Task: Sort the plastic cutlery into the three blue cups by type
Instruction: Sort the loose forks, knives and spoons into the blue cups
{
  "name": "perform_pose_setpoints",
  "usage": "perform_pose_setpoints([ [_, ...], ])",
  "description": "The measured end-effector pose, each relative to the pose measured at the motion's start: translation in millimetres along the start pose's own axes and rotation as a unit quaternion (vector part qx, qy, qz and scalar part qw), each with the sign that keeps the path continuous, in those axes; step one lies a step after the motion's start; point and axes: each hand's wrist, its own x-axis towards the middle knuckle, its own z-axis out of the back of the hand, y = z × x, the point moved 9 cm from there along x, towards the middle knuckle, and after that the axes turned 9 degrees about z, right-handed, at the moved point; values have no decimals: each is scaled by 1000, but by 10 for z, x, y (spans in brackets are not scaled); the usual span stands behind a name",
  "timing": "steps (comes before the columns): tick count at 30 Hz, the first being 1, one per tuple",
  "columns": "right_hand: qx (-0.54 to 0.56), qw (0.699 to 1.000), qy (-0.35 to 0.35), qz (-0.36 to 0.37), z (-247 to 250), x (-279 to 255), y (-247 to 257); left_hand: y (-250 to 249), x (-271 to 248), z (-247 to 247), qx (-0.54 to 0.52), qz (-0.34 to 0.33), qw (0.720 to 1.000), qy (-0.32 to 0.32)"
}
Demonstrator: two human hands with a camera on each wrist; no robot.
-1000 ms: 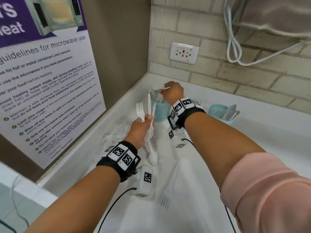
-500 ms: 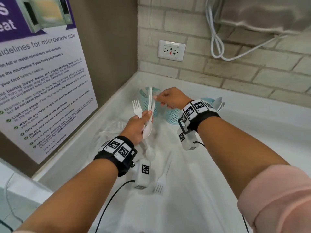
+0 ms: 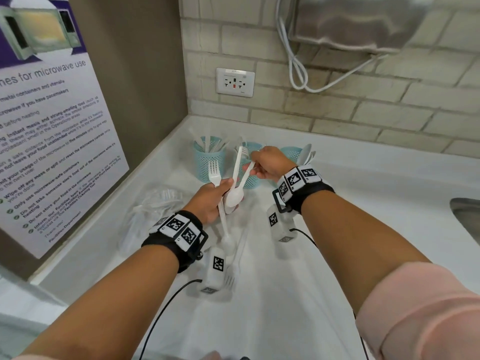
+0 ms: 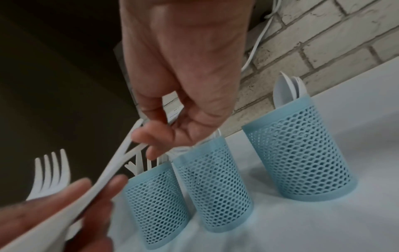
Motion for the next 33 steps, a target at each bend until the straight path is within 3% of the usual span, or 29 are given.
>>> perform_pose_setpoints([
  [5,-34,997,-66,11,135,-58,-41,-3,-2,-153,81,-37,996,5],
  [10,4,992,-89,-85,151,-107,-262,41,65,-203,102,-41,994,-16],
  [17,-116,990,-70,-35,243,-110,-253,-37,100,-194,221,-93,967,-84],
  [25,66,992,-78,-75,143,-140,-216,15,134,-235,175,-53,982,-48],
  [29,72,993,-44,-77,80,-169,-215,50,123,-266,162,-36,986,-15],
  [33,87,992,-60,-75,162,-173,-252,94,87,-341,162,-18,986,33],
])
